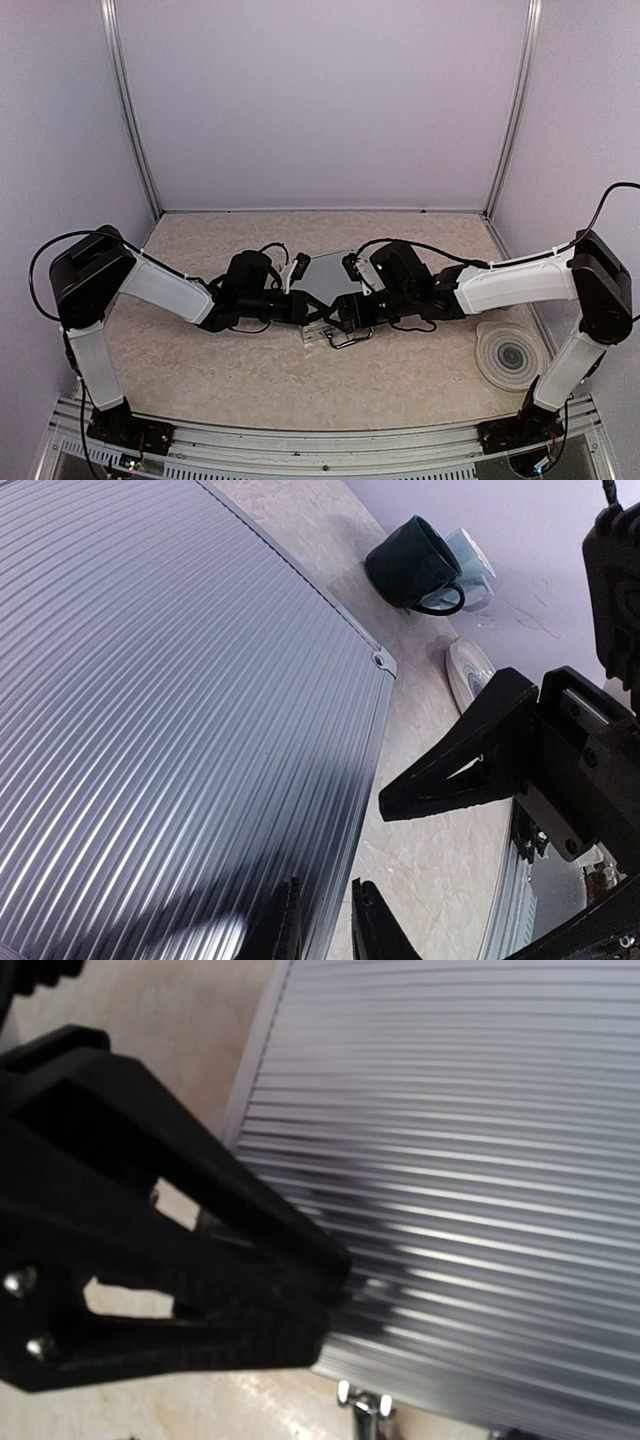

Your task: Pack up texas hold em set

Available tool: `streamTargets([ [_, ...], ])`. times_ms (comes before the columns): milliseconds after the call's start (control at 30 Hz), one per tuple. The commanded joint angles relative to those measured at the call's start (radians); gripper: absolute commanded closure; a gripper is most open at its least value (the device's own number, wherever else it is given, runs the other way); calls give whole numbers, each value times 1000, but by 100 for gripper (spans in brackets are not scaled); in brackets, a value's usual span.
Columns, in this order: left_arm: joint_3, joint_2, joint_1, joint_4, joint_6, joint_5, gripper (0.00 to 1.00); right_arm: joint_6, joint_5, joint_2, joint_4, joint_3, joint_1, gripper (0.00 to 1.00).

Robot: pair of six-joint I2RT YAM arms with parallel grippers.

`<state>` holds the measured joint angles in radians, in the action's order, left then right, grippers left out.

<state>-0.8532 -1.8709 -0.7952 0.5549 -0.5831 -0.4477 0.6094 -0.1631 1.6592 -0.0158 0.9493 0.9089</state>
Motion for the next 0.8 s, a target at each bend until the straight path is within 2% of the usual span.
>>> streamTargets([
  [0, 17, -32, -5, -26, -16, -36, 81, -16, 15, 15, 9, -17, 6, 22],
  [467, 1, -30, -4, -32, -4, -28, 81, -38, 14, -7, 62, 21, 6, 22],
  [767, 0, -11, 1, -39, 3, -29, 81, 0, 19, -28, 49, -39, 37, 23],
])
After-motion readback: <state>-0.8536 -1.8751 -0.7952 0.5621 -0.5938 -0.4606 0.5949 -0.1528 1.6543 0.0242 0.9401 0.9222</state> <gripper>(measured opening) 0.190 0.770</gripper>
